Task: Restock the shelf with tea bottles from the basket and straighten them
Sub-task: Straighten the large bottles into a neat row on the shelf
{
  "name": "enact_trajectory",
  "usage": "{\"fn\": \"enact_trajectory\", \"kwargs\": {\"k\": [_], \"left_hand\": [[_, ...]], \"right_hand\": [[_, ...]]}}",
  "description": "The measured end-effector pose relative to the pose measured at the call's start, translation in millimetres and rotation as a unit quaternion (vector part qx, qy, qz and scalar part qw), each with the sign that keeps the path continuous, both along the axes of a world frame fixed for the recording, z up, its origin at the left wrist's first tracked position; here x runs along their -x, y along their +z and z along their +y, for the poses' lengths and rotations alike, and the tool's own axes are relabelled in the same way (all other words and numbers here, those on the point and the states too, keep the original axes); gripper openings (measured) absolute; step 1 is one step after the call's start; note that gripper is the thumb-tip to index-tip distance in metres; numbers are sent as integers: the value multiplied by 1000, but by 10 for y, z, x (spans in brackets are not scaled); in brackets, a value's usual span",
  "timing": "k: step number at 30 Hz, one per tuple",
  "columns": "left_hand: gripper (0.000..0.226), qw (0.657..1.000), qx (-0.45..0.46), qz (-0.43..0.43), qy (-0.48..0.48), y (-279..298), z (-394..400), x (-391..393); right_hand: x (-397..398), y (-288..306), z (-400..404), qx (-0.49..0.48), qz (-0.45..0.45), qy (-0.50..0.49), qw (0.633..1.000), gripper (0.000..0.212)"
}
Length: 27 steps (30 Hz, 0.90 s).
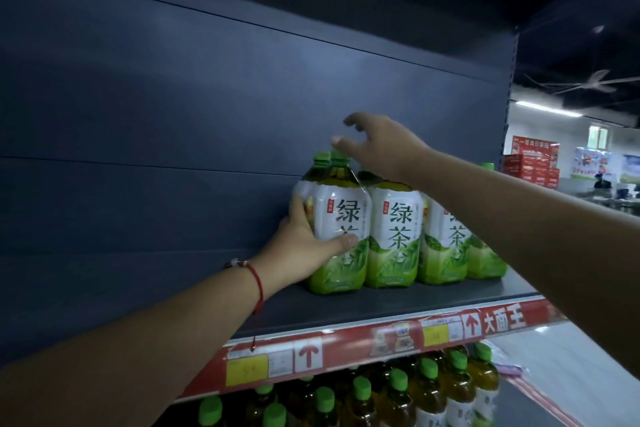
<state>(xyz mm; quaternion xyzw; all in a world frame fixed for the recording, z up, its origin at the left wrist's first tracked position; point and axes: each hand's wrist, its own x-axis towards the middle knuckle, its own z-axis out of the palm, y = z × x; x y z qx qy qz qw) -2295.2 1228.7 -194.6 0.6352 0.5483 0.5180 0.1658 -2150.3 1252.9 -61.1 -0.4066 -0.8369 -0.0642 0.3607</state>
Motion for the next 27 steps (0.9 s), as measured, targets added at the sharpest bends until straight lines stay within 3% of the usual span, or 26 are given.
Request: {"fn": "enact_trajectory", "kwargs": {"k": [2,5,7,12,16,18,20,23,25,27], "left_hand": [[113,999,-21,24,17,82,-25,-11],[134,998,-24,49,39,285,-11,-58],[128,996,-31,75,44,381,14,-116],[107,991,-37,121,47,402,13,-151],[118,983,-19,164,76,430,-82,-146],[120,959,-41,237,150,462,-176,-206],[111,900,-131,356,214,510,-310,-329],[100,827,-224,467,220,535,-381,-514],[99,805,-235,504,205,494,-375,-648],[99,822,-228,490,181,406,-376,-787]], "right_hand": [[-210,-45,21,-4,68,-19,998,67],[-375,-167,115,120,125,-51,984,78],[-397,-254,197,171,134,-63,974,74],[-423,-337,345,100,122,-101,982,49],[-502,-313,357,101,111,-74,986,44],[-538,-315,342,96,113,-62,987,41],[-574,-320,301,85,123,-48,988,37],[-705,-333,140,79,139,-40,986,36],[-854,-352,2,66,159,-29,985,38],[-987,-384,-163,60,190,4,980,37]]}}
